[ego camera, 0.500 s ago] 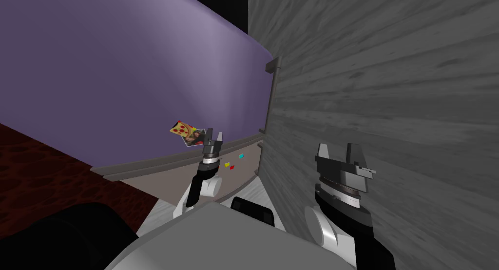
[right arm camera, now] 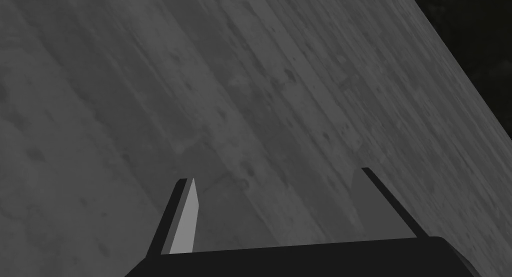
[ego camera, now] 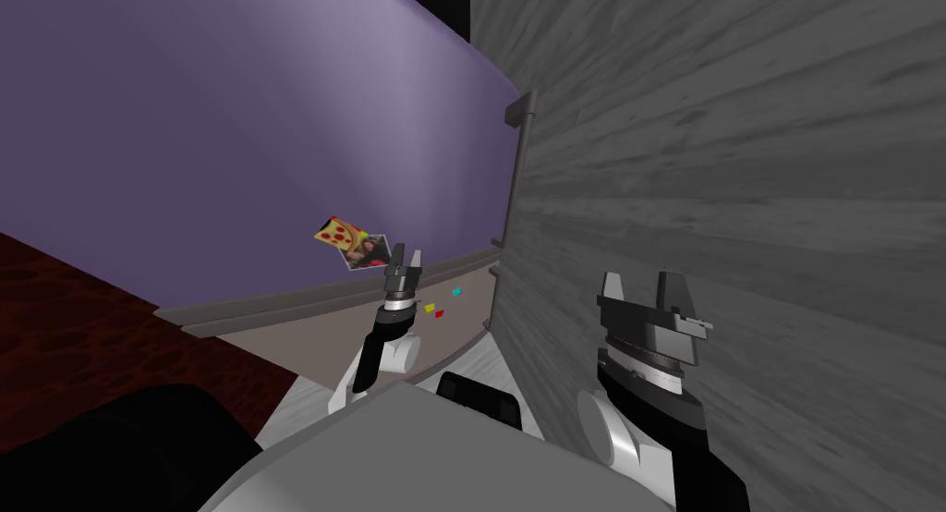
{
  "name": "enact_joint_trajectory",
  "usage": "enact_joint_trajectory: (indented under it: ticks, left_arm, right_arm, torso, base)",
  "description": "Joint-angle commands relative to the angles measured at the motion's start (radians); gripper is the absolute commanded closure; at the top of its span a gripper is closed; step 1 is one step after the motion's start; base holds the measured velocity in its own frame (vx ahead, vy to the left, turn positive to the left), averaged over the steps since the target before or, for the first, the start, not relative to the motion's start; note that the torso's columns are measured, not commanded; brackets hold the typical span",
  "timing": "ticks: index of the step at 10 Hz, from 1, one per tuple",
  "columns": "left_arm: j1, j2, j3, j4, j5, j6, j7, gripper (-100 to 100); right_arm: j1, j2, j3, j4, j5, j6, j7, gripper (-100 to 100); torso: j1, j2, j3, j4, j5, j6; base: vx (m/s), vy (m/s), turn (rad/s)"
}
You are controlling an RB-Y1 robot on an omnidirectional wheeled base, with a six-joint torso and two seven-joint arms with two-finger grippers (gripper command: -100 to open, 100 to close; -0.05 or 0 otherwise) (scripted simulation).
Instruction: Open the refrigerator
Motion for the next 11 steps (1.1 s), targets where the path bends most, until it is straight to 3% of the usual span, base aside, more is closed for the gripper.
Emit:
enact_joint_trajectory:
  ticks: [1,4,5,7,11]
  left_arm:
    - [0.0,0.0,0.0,0.0,0.0,0.0,0.0,0]
    - [0.0,0.0,0.0,0.0,0.0,0.0,0.0,0]
    - [-0.008,0.041,-0.001,0.008,-0.001,0.008,-0.001,-100]
    - [-0.028,0.096,-0.004,0.026,-0.005,0.026,-0.003,-100]
    - [-0.094,0.17,-0.015,0.085,-0.015,0.086,-0.011,-100]
  right_arm:
    - [0.0,0.0,0.0,0.0,0.0,0.0,0.0,0]
    - [0.0,0.0,0.0,0.0,0.0,0.0,0.0,0]
    - [0.0,0.0,0.0,0.0,0.0,0.0,0.0,0]
    - [0.0,0.0,0.0,0.0,0.0,0.0,0.0,0]
    - [0.0,0.0,0.0,0.0,0.0,0.0,0.0,0]
  torso:
    - [0.0,0.074,-0.147,0.074,0.0,0.0]
    - [0.0,0.296,-0.59,0.295,0.0,0.0]
    - [0.0,0.369,-0.738,0.369,0.0,0.0]
    - [0.001,0.412,-0.826,0.412,0.0,0.0]
    - [0.0,0.416,-0.832,0.416,0.0,0.0]
  base:
    - [0.0,0.0,0.0]
    - [0.0,0.0,0.0]
    - [0.005,0.002,-0.017]
    - [-0.001,0.006,-0.034]
    - [-0.002,0.014,-0.047]
